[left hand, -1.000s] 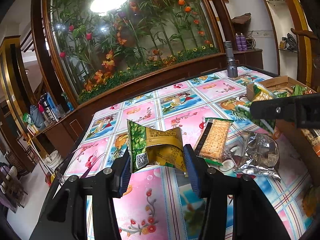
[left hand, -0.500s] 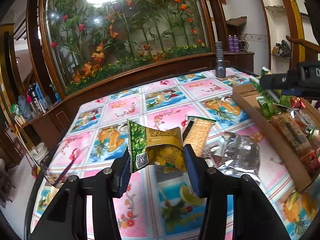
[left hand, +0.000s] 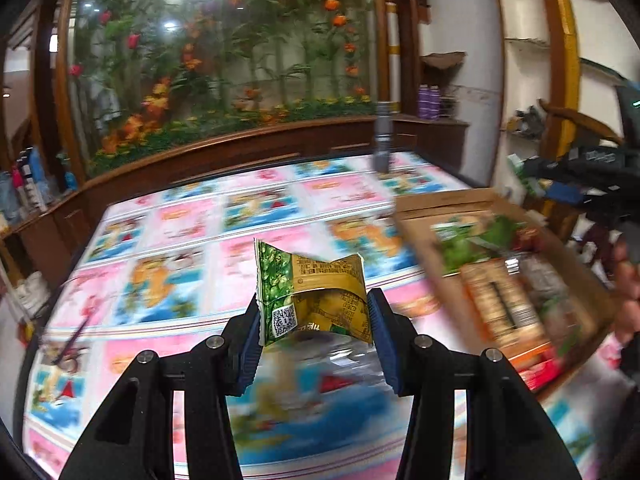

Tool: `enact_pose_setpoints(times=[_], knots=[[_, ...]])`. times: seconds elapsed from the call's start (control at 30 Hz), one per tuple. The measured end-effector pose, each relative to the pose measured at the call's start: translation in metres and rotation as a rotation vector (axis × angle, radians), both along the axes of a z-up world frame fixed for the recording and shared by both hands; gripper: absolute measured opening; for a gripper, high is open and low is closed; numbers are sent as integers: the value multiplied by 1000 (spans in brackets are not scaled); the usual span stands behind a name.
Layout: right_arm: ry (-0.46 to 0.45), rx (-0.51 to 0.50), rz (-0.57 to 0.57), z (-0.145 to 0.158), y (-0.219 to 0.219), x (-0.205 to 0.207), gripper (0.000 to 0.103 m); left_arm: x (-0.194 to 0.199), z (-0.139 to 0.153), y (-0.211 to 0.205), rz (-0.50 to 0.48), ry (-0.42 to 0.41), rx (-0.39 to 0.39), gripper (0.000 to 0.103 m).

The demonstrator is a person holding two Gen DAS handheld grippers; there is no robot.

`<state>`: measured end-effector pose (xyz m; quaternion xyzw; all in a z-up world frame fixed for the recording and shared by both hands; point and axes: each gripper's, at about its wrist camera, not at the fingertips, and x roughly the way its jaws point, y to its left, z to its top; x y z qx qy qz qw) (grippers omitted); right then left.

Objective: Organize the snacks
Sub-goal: 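Carry both yellow-green bags over the cardboard box, then open both tools to drop the bags into the box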

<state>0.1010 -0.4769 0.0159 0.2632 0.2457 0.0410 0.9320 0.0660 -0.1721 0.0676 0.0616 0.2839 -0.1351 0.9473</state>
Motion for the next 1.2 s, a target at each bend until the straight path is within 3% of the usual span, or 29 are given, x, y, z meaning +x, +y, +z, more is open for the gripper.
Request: enact_pose_setpoints(times=[0.1,0.2,0.37,0.7,1.2], knots=[[41,21,-43,-8,-15,5,42,-2,2,-35,-77,27,-26,48],[87,65,-47,-17,-25,10,42,-2,-3,-70,-178,114,-88,48],[158,64,-51,-26,-29,18,42,-7,-18,-106,-269,194,-105,48],[274,57,-9,-46,-21,33,41,-12,-37,-124,-301,224,-60,48],[283,42,-30,-46,-21,29,41,-13,-40,-123,-320,214,-48,48]])
